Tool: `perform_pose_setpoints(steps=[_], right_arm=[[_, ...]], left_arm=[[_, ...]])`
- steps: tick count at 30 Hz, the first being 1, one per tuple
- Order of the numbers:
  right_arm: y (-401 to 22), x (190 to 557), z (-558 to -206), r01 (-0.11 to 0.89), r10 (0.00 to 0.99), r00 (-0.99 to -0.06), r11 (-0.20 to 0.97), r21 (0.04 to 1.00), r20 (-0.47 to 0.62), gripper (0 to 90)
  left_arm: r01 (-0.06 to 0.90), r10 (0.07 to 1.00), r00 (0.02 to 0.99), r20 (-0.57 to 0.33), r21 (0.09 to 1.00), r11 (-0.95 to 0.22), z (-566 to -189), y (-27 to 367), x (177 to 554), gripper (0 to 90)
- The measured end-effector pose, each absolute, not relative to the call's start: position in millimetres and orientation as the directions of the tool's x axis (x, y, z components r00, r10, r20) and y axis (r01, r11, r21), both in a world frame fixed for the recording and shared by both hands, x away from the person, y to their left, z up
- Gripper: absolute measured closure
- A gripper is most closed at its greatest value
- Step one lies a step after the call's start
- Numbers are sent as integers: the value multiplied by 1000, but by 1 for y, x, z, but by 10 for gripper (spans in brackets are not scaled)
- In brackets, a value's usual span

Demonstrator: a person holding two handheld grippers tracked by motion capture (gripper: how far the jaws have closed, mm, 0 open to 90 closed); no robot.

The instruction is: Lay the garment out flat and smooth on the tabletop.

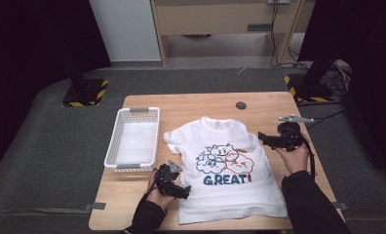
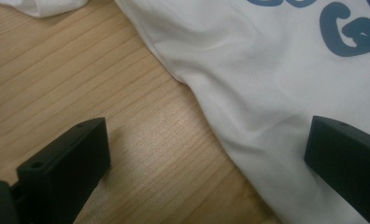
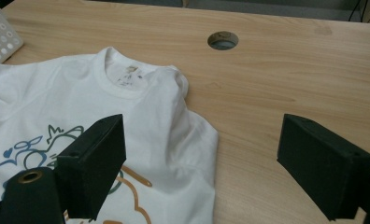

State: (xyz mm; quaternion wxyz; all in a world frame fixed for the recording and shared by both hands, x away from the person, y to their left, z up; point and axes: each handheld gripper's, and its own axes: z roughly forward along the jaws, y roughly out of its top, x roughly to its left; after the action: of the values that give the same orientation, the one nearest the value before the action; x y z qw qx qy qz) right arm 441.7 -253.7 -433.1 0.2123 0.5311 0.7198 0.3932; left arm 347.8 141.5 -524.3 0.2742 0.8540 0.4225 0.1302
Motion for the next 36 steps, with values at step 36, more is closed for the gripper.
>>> perform_pose_setpoints(steps=[36], right_arm=[[-207, 514, -515, 712, 946, -309, 159, 684, 101, 388]], left_arm=[[624, 784, 621, -8, 611, -488, -527, 143, 346, 0]])
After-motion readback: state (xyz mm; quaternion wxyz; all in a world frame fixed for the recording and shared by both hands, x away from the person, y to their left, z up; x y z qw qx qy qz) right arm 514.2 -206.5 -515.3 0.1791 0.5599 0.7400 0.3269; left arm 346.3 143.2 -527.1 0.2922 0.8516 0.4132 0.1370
